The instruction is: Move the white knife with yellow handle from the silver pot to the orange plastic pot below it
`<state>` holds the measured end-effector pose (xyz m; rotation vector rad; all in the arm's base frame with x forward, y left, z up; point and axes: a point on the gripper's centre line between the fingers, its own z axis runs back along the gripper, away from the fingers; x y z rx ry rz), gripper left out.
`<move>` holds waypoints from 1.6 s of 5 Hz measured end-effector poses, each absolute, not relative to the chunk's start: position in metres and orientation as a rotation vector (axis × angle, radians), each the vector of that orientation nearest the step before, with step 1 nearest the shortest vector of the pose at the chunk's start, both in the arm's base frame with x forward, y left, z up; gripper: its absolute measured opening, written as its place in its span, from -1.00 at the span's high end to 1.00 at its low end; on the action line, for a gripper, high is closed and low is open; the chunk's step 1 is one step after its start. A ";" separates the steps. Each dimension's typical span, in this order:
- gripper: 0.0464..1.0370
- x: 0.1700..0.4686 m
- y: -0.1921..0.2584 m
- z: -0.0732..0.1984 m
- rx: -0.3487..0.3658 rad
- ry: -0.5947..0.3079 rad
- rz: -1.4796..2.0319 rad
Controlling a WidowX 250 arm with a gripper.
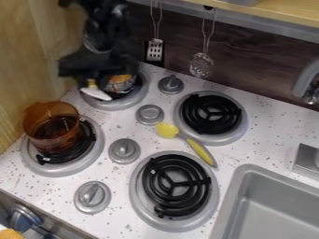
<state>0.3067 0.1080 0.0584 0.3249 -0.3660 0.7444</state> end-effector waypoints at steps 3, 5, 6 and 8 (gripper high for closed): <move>0.42 0.264 0.142 0.055 0.402 -0.187 0.776; 0.42 0.257 0.141 0.035 0.352 -0.113 0.816; 0.42 0.262 0.136 0.025 0.327 -0.113 0.822; 0.29 0.264 0.139 0.014 0.342 -0.127 0.870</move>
